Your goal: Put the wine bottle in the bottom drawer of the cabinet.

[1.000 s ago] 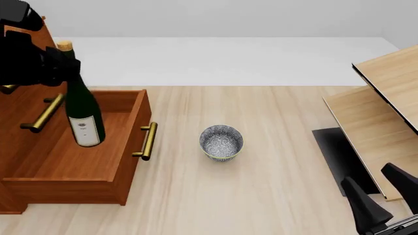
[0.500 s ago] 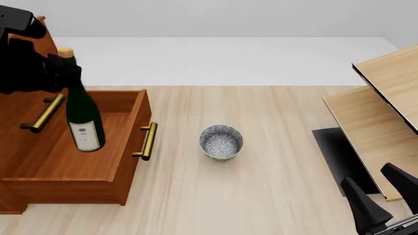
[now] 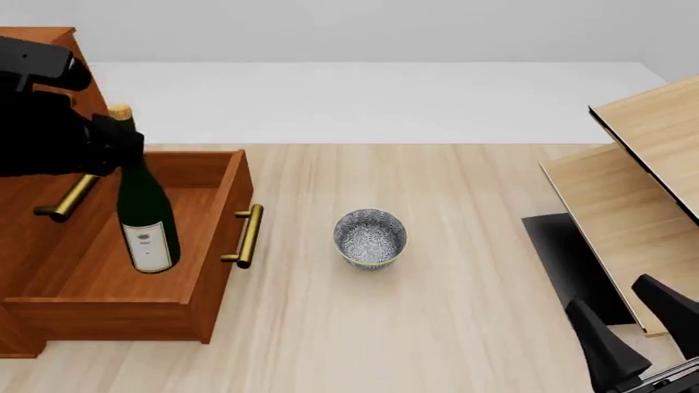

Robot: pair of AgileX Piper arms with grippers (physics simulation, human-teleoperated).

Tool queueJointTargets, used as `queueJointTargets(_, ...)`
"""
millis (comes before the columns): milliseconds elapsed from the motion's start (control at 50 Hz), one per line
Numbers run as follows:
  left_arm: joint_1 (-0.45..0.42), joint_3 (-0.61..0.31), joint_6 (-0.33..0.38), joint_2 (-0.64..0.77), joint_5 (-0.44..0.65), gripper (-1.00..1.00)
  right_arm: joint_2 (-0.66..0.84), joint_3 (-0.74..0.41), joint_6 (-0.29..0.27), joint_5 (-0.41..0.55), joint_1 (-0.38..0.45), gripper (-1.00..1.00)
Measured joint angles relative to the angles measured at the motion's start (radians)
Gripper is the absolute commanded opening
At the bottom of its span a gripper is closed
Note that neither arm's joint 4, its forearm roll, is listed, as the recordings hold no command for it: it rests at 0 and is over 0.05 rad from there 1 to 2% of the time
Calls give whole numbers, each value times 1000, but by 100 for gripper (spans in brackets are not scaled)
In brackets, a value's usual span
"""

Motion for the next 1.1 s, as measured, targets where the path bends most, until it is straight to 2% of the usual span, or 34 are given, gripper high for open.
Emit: queueJointTargets(1100, -14, 116, -25, 57, -95, -100, -5, 4, -1, 8, -3, 100)
